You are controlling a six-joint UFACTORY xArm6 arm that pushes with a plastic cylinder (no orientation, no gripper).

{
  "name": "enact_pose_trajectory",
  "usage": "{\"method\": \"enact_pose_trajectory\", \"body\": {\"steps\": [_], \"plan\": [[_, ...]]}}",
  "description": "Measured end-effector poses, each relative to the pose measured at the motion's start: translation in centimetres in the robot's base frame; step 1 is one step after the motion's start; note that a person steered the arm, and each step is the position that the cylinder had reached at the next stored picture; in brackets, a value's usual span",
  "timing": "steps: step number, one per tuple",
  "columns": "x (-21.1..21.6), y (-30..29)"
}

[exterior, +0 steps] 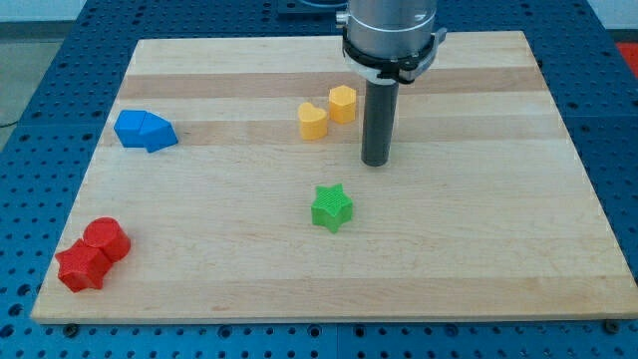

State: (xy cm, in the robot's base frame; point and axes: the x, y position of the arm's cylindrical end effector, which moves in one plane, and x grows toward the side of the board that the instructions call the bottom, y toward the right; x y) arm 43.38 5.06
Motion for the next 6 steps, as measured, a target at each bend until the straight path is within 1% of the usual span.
{"method": "enact_pose_trajectory", "body": {"steps": [1,2,3,4,5,6], "plan": [[0.3,1.5],[0.4,6.8],[-0.6,6.9],[-1.9,3.4],[-2.6,1.3],[-2.5,1.4]]}}
